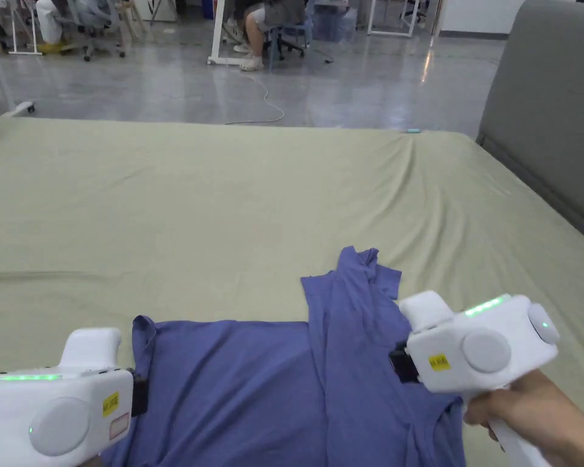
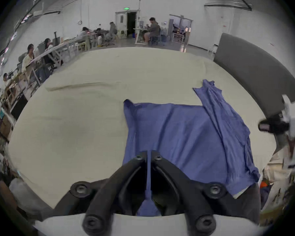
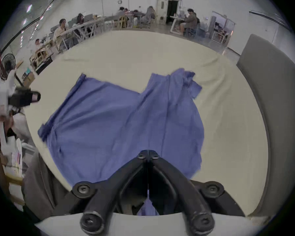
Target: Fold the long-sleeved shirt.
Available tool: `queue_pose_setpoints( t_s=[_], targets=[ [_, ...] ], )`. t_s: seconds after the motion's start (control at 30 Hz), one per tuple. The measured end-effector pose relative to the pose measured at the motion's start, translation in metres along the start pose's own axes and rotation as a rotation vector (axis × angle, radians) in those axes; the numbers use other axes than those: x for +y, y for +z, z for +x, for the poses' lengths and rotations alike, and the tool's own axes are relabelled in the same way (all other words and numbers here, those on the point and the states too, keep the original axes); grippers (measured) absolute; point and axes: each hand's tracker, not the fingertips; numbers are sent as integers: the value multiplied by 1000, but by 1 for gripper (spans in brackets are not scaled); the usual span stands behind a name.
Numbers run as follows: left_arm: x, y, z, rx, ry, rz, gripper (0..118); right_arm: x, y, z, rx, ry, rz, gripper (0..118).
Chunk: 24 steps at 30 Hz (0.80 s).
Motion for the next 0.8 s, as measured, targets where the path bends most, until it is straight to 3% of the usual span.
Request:
queue_pose_setpoints(
  t_s=[0.2,0.33,0.37,0.4,0.43,0.47,0.67,0.73,0.77,0.8],
  targets=[
    [15,-18,5,-1,15,37,0,120,-81,3,-10,2,33,0],
    [29,-26,4,-8,21,57,0,181,-138,13,-15,-48,13,0],
    [31,-27,4,-6,18,55,0,191,-150,13,-25,-65,18,6],
    [33,-28,3,-6,17,56,0,198,-161,20,-25,-75,9,29],
    [35,-30,1,-8,25,57,0,206,-177,19,-19,-83,-32,62],
    [37,-31,-2,-12,35,59,0,211,-190,18,-10,-81,-67,70],
    [41,-32,-7,-12,42,54,0,211,-254,17,-22,-73,-210,66],
    [40,-34,-12,-9,47,49,0,207,-269,14,-51,-66,-271,57],
    [39,-33,-14,-10,51,47,0,208,-267,13,-31,-62,-224,54],
    [37,-31,-14,-9,52,47,0,209,-263,17,-31,-79,-233,45]
  ],
)
